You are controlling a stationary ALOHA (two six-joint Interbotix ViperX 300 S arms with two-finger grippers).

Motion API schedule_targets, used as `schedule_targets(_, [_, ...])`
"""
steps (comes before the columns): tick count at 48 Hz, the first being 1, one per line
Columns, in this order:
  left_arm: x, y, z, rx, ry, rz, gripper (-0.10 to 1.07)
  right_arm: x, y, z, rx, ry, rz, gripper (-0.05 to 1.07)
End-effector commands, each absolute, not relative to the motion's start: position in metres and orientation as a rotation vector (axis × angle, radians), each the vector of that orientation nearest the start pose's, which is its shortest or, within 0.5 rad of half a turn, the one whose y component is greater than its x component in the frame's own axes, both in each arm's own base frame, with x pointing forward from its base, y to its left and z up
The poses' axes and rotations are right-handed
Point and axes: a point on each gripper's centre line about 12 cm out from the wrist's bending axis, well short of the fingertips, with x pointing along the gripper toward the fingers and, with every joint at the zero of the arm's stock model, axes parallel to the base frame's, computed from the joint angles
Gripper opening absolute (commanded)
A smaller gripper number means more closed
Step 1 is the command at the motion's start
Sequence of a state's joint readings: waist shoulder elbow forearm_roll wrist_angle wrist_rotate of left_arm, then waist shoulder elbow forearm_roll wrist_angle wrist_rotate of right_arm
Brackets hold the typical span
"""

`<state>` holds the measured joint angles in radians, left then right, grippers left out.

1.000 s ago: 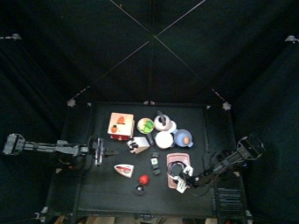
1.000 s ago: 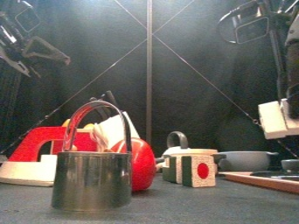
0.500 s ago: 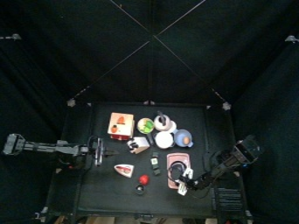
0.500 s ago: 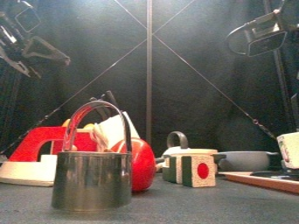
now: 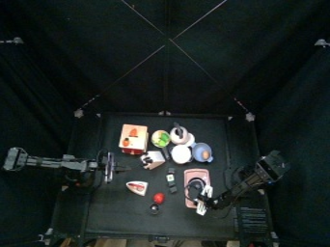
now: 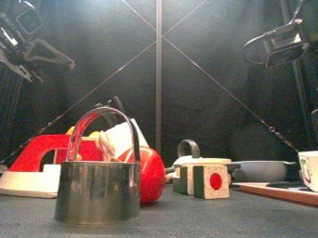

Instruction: Place white sushi roll on plate

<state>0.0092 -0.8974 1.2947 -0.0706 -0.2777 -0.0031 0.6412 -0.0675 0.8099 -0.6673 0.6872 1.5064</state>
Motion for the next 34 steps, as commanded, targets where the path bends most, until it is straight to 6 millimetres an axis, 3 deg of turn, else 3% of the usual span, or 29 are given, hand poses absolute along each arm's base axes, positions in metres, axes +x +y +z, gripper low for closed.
schedule_targets(1, [0.199, 0.005, 0.234, -0.072, 0.108, 0.036, 0.0, 0.264, 0.141, 0.134, 0.21, 1.051, -0.309, 0.93])
schedule_targets(24, [0.199, 0.005, 0.234, -0.072, 0.108, 0.036, 0.0, 0.272, 0.165, 0.146, 0.277, 1.018, -0.208, 0.94])
schedule_targets(34, [0.199, 0.005, 0.234, -0.072, 0.108, 0.036, 0.0, 0.27, 0.161, 0.146, 0.258, 1.021, -0.228, 0.94])
